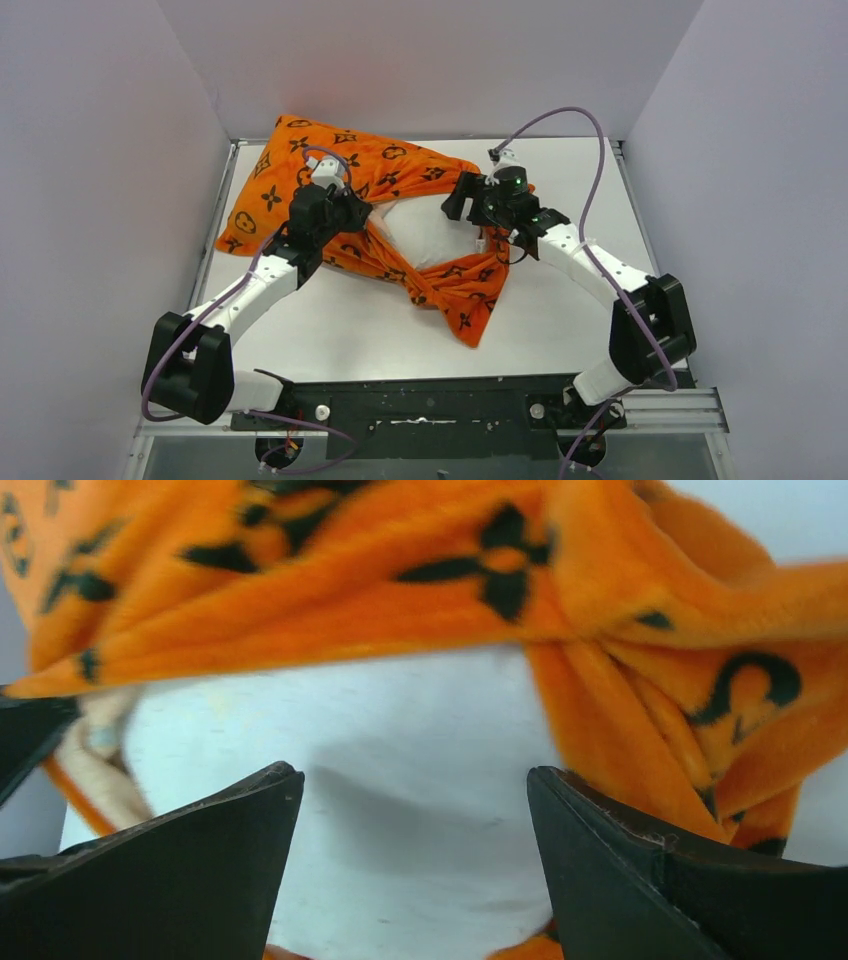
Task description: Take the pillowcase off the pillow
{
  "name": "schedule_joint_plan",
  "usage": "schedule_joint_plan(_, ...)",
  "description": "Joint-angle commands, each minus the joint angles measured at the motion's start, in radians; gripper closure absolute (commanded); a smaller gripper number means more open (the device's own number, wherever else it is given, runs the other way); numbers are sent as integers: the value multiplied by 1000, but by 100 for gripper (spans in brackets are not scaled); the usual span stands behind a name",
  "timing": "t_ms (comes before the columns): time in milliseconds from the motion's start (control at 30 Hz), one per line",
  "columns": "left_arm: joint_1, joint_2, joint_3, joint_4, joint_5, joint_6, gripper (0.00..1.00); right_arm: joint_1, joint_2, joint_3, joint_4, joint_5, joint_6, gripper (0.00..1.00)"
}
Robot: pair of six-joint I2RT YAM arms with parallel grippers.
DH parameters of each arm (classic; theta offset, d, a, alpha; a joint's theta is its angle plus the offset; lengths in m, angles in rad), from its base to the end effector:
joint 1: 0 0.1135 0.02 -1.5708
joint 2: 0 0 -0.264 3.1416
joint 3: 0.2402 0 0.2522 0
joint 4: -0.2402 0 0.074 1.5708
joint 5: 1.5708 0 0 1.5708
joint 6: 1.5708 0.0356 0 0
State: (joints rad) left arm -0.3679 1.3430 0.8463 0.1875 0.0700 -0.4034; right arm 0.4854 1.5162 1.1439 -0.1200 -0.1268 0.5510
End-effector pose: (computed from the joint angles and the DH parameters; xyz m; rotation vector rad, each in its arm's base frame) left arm 0.2871 -0.1133 0.2734 0.0150 1.9227 -0.5904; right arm 0.3092 0.1682 0.2922 -0.0111 2.1497 0.7552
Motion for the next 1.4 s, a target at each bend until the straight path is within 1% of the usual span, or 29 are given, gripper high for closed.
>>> schedule_joint_plan(0, -3, -7, -1, 69, 8, 11, 100, -119, 27, -87, 111, -194, 182, 14)
schedule_joint_plan(67, -6, -5, 0, 71, 8, 9, 100, -144, 53, -100, 103, -204, 209, 14)
schedule_joint_plan(167, -13, 1, 3, 81, 15, 8, 100, -142, 107, -83, 80, -227, 217, 14)
schedule_joint_plan(233, -25, 9, 3, 96, 22, 14, 100, -136, 138, -85, 109, -268, 237, 15)
schedule_joint_plan(367, -77, 37, 6, 122, 22, 62, 100, -99, 179, -58, 153, -277, 260, 15)
schedule_joint_plan(400, -93, 44, 9, 123, 21, 75, 100, -88, 190, -45, 157, -279, 262, 16)
schedule_joint_plan(433, -104, 50, 13, 126, 44, 88, 100, -78, 204, -31, 162, -284, 262, 20)
schedule_joint_plan(467, -110, 51, 17, 127, 80, 96, 100, -70, 220, -15, 166, -289, 262, 28)
schedule_joint_plan(500, -111, 49, 21, 128, 117, 100, 100, -66, 235, -1, 170, -300, 263, 45)
schedule_joint_plan(533, -111, 38, 22, 125, 140, 99, 98, -66, 247, 11, 178, -313, 269, 79)
schedule_joint_plan(567, -111, 24, 22, 114, 150, 97, 86, -67, 257, 22, 183, -325, 274, 99)
schedule_joint_plan(600, -111, 5, 27, 91, 153, 101, 71, -71, 265, 35, 181, -334, 278, 100)
schedule_joint_plan(667, -111, -61, 30, 45, 126, 102, 49, -80, 269, 52, 183, -345, 279, 100)
schedule_joint_plan(700, -116, -97, 28, 31, 120, 107, 27, -83, 266, 60, 182, -346, 279, 100)
schedule_joint_plan(733, -127, -137, 26, 26, 123, 114, 10, -86, 265, 69, 180, -347, 280, 100)
schedule_joint_plan(767, -142, -173, 17, 30, 130, 121, 7, -88, 263, 80, 178, -349, 281, 100)
schedule_joint_plan(833, -183, -245, -14, 68, 181, 133, 6, -93, 258, 95, 176, -364, 292, 100)
schedule_joint_plan(933, -251, -318, -131, 223, 261, 141, 6, -98, 244, 115, 182, -392, 309, 100)
schedule_joint_plan(1000, -282, -329, -219, 333, 300, 163, 6, -100, 232, 124, 183, -411, 312, 100)
schedule_joint_plan(1067, -290, -297, -277, 436, 356, 171, 6, -99, 217, 136, 179, -429, 312, 100)
schedule_joint_plan(1133, -290, -237, -310, 515, 381, 170, 6, -98, 200, 144, 164, -440, 307, 100)
schedule_joint_plan(1267, -292, -99, -321, 686, 378, 185, 7, -96, 167, 160, 123, -454, 271, 100)
schedule_joint_plan(1333, -296, -26, -310, 762, 347, 192, 7, -96, 155, 156, 101, -469, 265, 100)
schedule_joint_plan(1367, -298, 0, -297, 788, 355, 196, 7, -96, 151, 155, 93, -476, 265, 100)
